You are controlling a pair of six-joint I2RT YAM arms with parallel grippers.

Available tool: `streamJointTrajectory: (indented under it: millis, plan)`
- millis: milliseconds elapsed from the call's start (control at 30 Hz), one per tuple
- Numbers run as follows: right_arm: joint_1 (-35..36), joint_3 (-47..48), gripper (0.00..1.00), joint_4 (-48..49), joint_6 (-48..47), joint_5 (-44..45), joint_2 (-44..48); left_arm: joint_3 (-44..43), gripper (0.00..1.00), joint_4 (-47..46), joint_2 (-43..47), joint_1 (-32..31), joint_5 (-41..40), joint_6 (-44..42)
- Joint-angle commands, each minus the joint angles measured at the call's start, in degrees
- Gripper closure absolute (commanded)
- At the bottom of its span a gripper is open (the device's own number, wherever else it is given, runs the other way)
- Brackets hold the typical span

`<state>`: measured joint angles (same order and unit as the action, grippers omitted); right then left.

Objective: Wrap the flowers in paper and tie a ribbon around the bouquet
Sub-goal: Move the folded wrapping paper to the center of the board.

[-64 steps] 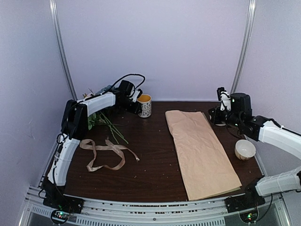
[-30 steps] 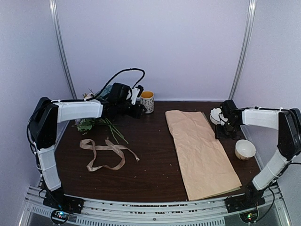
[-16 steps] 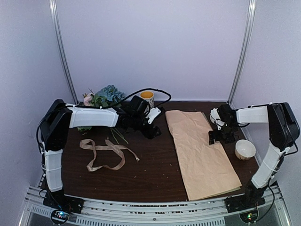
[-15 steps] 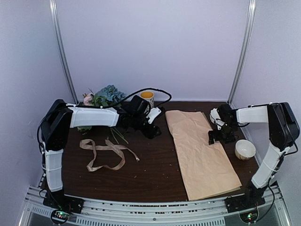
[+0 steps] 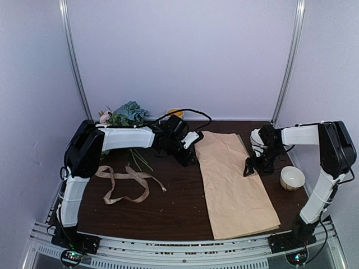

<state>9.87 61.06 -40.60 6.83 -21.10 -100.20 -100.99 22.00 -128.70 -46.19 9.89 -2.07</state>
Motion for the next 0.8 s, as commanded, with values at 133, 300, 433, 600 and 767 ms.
streamJointTrajectory:
  millis: [133, 300, 433, 600, 767]
  plan:
    - [0.5, -2.2, 0.48, 6.5, 3.4, -17.3, 2.2, -5.5, 0.34, 4.8, -3.7, 0.2, 0.8, -0.2]
    - [2.5, -4.9, 0.57, 13.1, 7.1, -21.9, 3.1, -6.4, 0.34, 5.7, -4.6, 0.7, 1.1, 0.5]
    - [4.1, -6.0, 0.59, 16.2, 8.8, -23.8, 2.9, -6.6, 0.34, 6.2, -5.1, 1.5, 1.4, 1.2]
    - [6.6, -6.8, 0.61, 19.3, 11.0, -23.8, 2.4, -6.6, 0.35, 6.3, -5.5, 2.1, 1.9, 1.8]
    - [8.6, -7.0, 0.65, 21.7, 13.5, -22.5, 1.2, -6.8, 0.35, 6.4, -5.7, 2.1, 1.9, 1.9]
